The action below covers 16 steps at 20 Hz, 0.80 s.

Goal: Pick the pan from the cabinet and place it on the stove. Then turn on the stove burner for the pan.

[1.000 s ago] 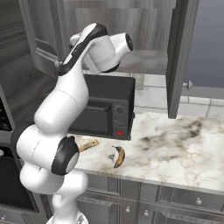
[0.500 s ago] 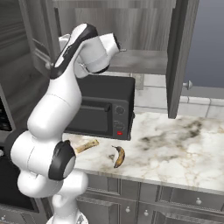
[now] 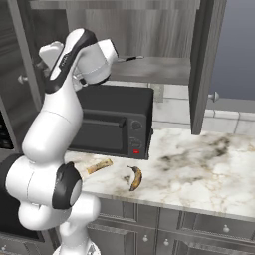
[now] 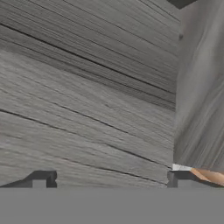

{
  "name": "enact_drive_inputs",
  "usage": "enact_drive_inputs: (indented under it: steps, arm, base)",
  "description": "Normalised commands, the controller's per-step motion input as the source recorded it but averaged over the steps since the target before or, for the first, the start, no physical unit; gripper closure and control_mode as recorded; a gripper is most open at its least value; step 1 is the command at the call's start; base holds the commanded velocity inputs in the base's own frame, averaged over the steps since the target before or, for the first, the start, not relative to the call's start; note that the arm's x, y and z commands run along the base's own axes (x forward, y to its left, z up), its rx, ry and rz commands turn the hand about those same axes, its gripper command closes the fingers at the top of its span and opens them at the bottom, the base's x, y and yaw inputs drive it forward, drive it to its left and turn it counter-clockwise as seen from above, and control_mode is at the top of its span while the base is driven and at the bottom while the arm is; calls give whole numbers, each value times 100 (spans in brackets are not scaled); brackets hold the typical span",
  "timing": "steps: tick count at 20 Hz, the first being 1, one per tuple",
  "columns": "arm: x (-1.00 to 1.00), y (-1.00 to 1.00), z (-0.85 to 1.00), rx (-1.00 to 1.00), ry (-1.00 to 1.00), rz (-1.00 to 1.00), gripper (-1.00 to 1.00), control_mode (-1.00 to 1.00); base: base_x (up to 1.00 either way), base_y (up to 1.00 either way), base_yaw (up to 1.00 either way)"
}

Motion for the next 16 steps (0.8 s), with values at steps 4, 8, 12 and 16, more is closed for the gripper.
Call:
enact_drive_inputs:
  steps: [4,8,12,16]
  arm:
    - [-25,61,-14,0,2,13,-100,-100]
    - [-26,54,-14,-4,0,13,-100,-100]
    - [-24,36,-2,-7,0,11,-100,-100]
    - [-3,7,0,-2,-5,4,-100,-100]
  base:
    - [0,0,0]
    - [0,0,0]
    - [0,0,0]
    - [0,0,0]
